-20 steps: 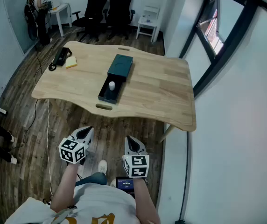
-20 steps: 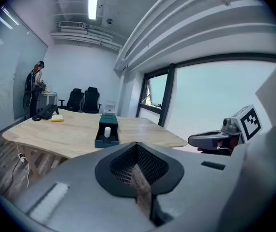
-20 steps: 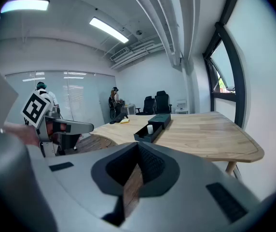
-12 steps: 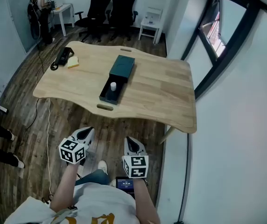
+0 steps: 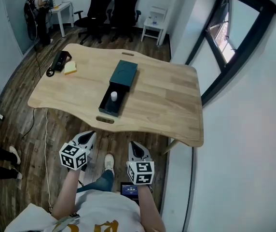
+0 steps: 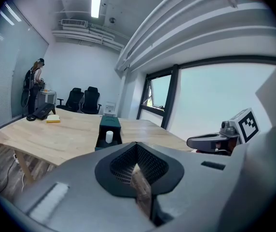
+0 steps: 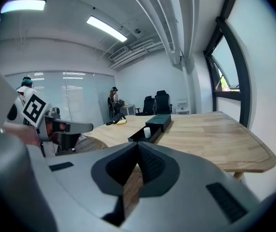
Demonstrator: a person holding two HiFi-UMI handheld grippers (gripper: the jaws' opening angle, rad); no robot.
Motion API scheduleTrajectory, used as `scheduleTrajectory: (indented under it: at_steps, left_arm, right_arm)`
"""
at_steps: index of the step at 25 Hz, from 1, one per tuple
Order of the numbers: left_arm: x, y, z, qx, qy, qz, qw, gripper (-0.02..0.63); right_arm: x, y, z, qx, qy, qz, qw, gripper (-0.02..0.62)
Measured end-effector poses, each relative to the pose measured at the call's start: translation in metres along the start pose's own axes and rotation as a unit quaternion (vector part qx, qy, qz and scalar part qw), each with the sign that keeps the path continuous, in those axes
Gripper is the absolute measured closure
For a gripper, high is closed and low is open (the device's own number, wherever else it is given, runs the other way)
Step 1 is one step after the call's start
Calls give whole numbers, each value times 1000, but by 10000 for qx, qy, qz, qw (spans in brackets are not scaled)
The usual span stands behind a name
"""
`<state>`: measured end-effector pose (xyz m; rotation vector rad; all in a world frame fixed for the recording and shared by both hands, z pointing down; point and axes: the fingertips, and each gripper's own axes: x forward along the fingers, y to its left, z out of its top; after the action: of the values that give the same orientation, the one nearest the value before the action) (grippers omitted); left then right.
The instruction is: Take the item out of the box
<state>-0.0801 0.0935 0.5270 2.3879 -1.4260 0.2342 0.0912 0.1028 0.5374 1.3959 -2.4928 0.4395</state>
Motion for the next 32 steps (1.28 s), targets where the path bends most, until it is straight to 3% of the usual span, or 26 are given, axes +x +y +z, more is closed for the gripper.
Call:
scheduleTrajectory:
  at_steps: [9, 17, 23, 32]
  left_arm:
    - [114, 89, 60, 27, 88, 41, 9999, 604]
    - [215, 142, 96, -78, 110, -310, 9994, 604]
    - [248, 156, 92, -67, 266, -546, 9981, 604]
    - [257, 164, 106, 37, 226, -680, 9974, 604]
  right_arm:
    - [119, -44, 50, 667, 42, 463, 9967, 591]
    - [210, -96, 87, 213, 271, 65, 9994, 591]
    - [235, -112, 88, 340, 266, -193, 9989, 591]
    - [245, -104, 110, 454, -88, -101, 9989, 591]
